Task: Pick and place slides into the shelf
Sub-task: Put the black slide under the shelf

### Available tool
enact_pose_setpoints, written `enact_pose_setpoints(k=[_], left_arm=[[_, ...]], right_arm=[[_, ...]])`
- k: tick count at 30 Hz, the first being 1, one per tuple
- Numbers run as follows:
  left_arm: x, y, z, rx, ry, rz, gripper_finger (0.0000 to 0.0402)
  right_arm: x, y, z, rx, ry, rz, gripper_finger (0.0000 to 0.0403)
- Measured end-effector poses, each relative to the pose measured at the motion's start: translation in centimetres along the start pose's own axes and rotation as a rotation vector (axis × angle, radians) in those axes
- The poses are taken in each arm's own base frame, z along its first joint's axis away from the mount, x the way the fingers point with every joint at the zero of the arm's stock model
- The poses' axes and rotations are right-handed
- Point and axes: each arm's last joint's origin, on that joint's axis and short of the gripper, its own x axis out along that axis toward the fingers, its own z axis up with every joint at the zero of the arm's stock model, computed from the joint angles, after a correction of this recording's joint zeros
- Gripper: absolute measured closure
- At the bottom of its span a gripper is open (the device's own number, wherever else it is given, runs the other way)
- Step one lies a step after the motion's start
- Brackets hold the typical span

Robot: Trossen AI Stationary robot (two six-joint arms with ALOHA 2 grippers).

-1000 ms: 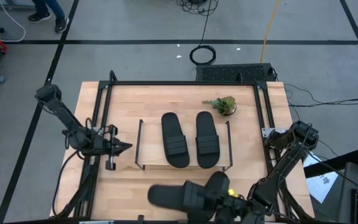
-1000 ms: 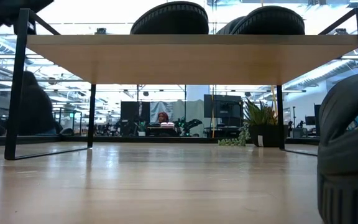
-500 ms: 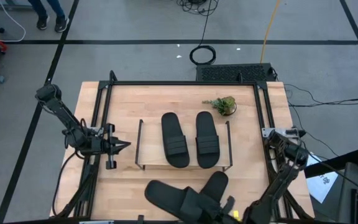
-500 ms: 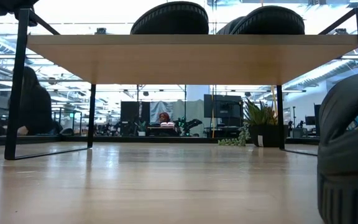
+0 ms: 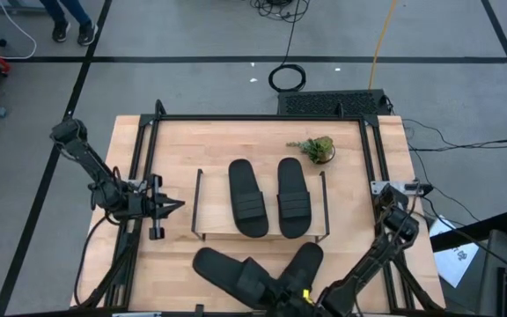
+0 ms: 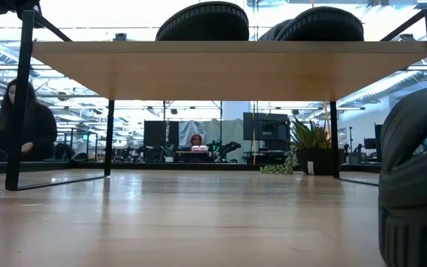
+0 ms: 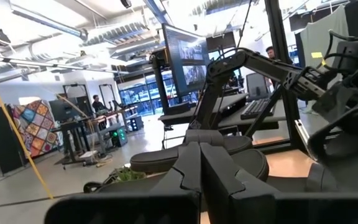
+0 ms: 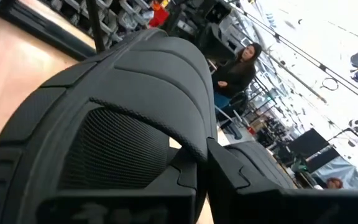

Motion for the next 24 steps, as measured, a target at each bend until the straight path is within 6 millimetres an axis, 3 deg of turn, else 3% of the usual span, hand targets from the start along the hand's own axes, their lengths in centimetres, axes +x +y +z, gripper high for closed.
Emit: enact_pose_setpoints(k=[6,11,15,24], left_arm=[[-0.2,-0.2,0.1,0.032,-0.001,-0.014,0.0386],[-0.4,-0.3,0.2,0.062,-0.006,-0.030,0.0392],[-0.4,-0.4,0.2,0.056,-0.008,-0.038,0.0399],[-0.5,-0.4,0.2,0.026,-0.009,-0.040,0.0391]], right_arm=[[0.1,0.4,-0.7,0.015,-0.006,0.061,0.0402],[-0.4,1.2,-2.9,0.050,0.046,0.220,0.0402],[-0.2,1.2,-4.5,0.075,0.112,0.217,0.0402],[3.6,0.4,-6.2,0.094,0.268,0.255,0.0402]])
